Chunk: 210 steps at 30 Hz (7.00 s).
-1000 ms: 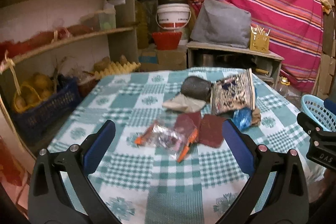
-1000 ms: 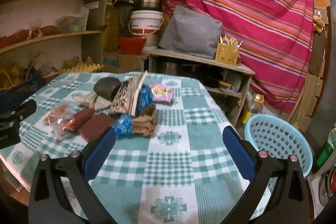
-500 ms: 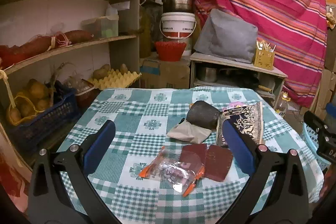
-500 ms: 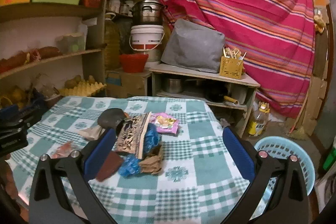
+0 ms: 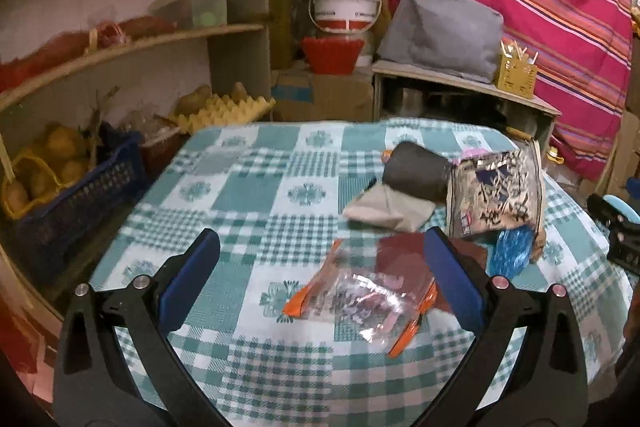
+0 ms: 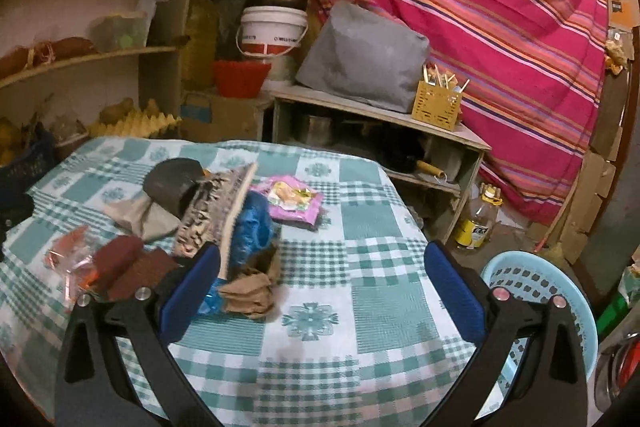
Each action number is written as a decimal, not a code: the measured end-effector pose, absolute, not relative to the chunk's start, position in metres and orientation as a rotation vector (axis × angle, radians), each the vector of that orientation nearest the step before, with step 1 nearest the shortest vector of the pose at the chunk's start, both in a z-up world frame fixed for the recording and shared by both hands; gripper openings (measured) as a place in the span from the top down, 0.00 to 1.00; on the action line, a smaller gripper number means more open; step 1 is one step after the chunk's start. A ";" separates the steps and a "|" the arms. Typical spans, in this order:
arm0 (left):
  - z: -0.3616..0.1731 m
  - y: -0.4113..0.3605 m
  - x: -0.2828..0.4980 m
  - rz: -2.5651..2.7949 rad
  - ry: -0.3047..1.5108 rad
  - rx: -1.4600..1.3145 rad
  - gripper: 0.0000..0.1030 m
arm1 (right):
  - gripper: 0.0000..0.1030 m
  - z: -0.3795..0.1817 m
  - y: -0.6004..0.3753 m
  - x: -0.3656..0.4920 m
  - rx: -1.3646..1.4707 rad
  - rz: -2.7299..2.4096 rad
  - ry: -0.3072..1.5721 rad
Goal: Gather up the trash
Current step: 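Reach the right tool to the patterned snack bag and close on it, then lift the snack bag with the right tool and carry it toward the blue basket, then open the right tool over the blue basket to drop the snack bag, then grasp the blue plastic bag with the right tool while the left tool grasps a red scouring pad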
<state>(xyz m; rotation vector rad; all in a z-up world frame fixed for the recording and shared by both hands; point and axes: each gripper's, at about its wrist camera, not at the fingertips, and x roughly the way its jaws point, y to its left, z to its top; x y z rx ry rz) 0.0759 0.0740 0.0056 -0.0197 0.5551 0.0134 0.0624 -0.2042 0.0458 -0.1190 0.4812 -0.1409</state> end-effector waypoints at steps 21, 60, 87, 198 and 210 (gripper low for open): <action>-0.047 0.052 0.108 -0.097 0.759 -0.008 0.19 | 0.04 0.012 -0.223 0.082 -0.043 -0.059 0.645; -0.022 0.096 0.126 -0.132 0.705 -0.098 0.86 | 0.28 0.019 -0.151 0.163 -0.099 0.067 0.690; -0.002 0.072 0.111 -0.118 0.635 -0.085 0.86 | 0.85 0.059 -0.212 0.116 0.104 0.218 0.587; 0.045 -0.113 0.080 -0.289 0.511 0.037 0.05 | 0.26 0.048 -0.473 0.032 0.212 -0.306 0.625; 0.023 -0.029 0.091 -0.128 0.549 0.020 0.05 | 0.17 0.054 -0.359 0.054 0.175 -0.150 0.609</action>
